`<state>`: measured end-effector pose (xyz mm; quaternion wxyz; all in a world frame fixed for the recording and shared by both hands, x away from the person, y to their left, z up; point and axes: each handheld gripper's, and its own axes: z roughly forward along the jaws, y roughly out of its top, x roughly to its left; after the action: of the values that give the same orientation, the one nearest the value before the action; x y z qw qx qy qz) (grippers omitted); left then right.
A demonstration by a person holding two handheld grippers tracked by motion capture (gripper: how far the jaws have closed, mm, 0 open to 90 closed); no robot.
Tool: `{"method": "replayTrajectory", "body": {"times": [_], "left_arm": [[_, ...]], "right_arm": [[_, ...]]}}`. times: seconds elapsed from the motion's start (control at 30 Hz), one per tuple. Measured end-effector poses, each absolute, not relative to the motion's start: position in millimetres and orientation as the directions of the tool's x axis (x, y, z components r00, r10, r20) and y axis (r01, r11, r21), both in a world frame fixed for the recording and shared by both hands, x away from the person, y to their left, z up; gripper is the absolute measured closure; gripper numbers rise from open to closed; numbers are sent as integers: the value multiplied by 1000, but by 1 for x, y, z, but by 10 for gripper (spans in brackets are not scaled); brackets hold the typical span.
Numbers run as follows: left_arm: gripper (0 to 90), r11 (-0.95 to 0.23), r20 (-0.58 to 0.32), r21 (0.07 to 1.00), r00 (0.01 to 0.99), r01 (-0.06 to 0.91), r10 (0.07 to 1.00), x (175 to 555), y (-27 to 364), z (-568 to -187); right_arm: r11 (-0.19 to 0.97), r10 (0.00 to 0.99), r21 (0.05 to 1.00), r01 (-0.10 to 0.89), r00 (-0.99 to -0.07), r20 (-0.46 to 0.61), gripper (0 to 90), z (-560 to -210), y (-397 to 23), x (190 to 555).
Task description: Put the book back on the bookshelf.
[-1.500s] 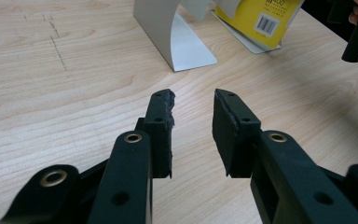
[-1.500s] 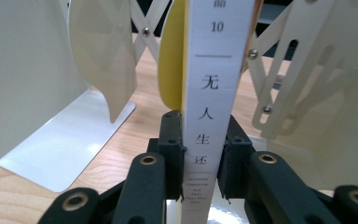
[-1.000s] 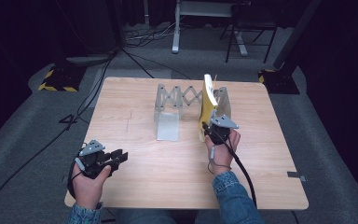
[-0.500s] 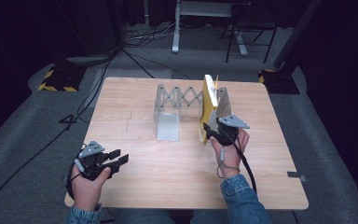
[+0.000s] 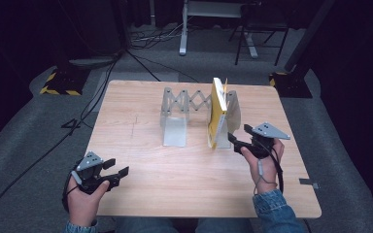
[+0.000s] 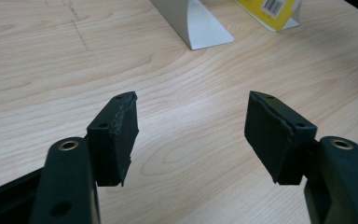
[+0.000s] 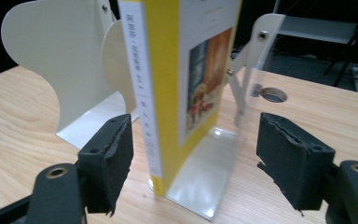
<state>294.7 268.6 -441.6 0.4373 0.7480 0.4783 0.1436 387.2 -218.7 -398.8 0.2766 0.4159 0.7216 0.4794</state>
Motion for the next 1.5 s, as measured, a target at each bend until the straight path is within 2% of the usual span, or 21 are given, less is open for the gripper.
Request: {"method": "replayTrajectory", "body": {"times": [0.4, 0.57, 0.87, 0.97, 1.2, 1.5], "left_arm": [[272, -228, -158, 754, 508, 616, 847, 300, 274, -456], [241, -236, -160, 736, 502, 634, 850, 304, 278, -465], [195, -245, -161, 692, 476, 679, 865, 312, 285, -485], [188, -251, -159, 684, 475, 685, 865, 313, 287, -490], [185, -287, -108, 669, 472, 686, 875, 319, 287, -500], [163, -331, -37, 683, 484, 651, 875, 322, 283, -503]], "right_arm": [[212, 870, 917, 338, -493, -19, 223, -395, -272, 370], [229, 865, 899, 373, -502, -12, 197, -401, -295, 367], [177, 875, 876, 450, -479, 69, 193, -421, -341, 364], [165, 876, 847, 506, -470, 110, 182, -434, -357, 366], [169, 904, 813, 557, -416, 97, 178, -460, -383, 363], [239, 897, 774, 586, -438, 54, 180, -481, -388, 359]]}}
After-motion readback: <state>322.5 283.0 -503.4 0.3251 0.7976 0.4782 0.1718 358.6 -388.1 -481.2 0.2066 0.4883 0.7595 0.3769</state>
